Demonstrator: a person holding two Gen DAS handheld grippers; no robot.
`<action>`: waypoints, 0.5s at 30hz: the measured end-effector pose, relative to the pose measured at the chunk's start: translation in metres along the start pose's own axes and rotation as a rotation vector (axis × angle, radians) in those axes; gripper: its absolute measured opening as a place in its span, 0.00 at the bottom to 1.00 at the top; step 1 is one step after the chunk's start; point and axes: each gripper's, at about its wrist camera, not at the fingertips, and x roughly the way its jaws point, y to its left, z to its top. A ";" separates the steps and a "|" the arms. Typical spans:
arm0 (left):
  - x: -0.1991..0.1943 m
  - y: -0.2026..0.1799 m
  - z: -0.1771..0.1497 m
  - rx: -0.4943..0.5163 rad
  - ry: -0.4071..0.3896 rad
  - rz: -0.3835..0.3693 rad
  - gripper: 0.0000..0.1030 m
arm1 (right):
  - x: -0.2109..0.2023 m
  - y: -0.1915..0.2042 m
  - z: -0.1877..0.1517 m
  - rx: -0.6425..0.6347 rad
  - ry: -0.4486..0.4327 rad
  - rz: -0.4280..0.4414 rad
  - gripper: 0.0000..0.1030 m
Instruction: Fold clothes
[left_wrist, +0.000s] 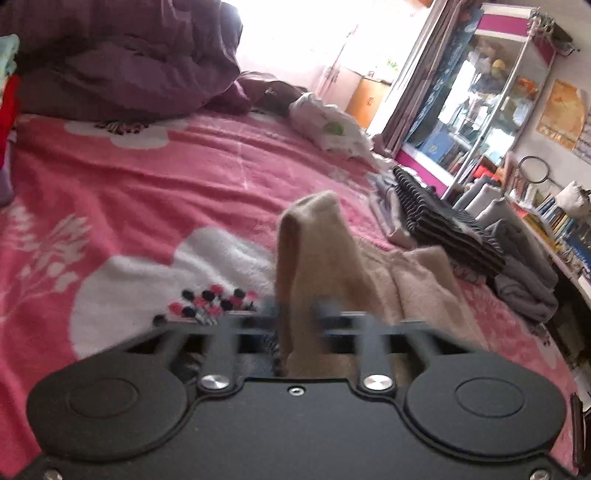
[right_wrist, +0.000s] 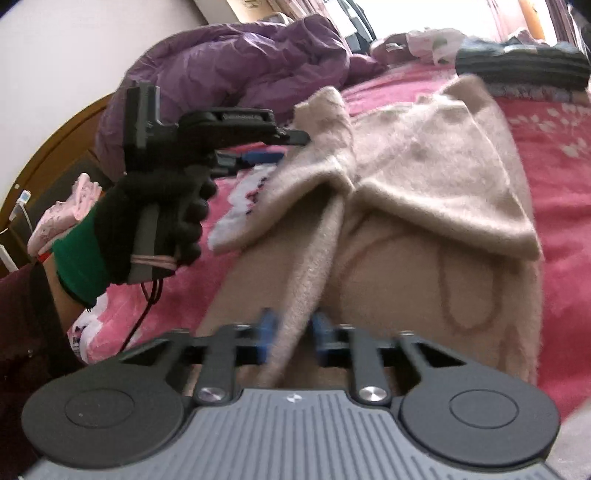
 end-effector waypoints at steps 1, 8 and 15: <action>0.000 -0.002 0.000 0.004 -0.009 -0.013 0.07 | 0.002 0.001 0.000 -0.006 0.003 -0.006 0.10; 0.000 -0.028 0.004 0.043 -0.023 -0.089 0.05 | -0.025 -0.006 -0.002 0.057 -0.068 -0.010 0.09; 0.018 -0.021 0.002 0.047 0.053 -0.019 0.30 | -0.016 -0.015 -0.008 0.119 -0.038 0.005 0.27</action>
